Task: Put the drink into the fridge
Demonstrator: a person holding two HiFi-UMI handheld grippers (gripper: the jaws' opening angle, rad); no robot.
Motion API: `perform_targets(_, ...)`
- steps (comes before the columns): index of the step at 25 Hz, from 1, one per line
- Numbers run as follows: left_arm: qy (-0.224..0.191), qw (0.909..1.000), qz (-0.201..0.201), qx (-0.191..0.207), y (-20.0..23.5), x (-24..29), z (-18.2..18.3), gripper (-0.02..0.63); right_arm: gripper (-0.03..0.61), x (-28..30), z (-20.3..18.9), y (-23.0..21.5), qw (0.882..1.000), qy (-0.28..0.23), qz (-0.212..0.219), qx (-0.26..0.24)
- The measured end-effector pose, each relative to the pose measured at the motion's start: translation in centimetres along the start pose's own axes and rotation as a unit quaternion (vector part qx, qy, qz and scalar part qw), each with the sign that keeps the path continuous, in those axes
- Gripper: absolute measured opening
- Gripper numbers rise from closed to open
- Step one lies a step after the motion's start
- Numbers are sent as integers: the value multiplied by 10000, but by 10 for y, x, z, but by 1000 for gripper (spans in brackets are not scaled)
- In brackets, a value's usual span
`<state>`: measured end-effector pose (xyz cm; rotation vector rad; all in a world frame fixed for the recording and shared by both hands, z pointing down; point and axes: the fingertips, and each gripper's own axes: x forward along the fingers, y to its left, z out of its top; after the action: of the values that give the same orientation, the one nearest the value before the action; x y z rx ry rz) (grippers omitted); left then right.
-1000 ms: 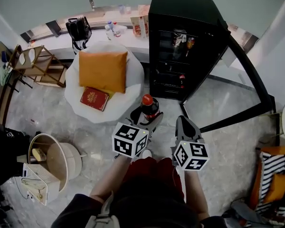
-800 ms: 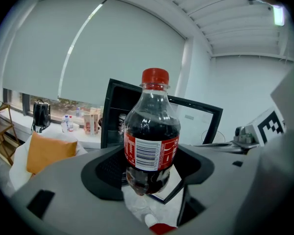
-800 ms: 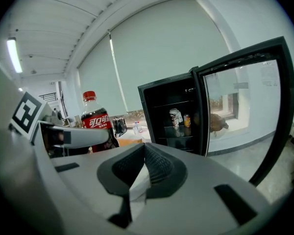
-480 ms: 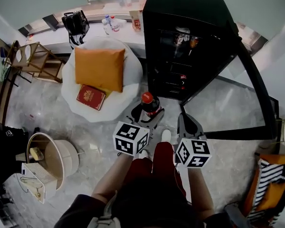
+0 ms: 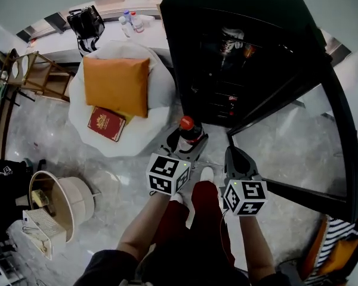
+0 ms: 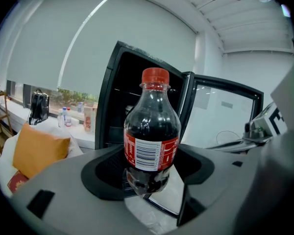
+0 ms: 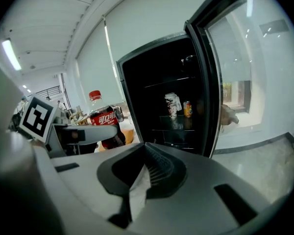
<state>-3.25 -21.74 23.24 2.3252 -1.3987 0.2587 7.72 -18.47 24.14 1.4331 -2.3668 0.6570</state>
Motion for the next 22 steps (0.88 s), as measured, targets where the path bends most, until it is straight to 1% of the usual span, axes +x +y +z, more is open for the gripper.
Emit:
perform_targets(4,24,10000,-24,68,17,42,-35,313,17,35,-30,-26,10000,16,-49,-56)
perform_targets(12,-1,9996,-233,157,43,117,-117,313,17,106,-107,-63,9998,-3,-206,-33)
perform_targets(15,14,9995,-284,170,53,136,-146,313,17,126,-130,-71,9998,-38,-218,-17)
perform_targets(22,-89,9991,-306,274,70,165,-194,313,17,156,-169,-91,9993,-202,-286,-88)
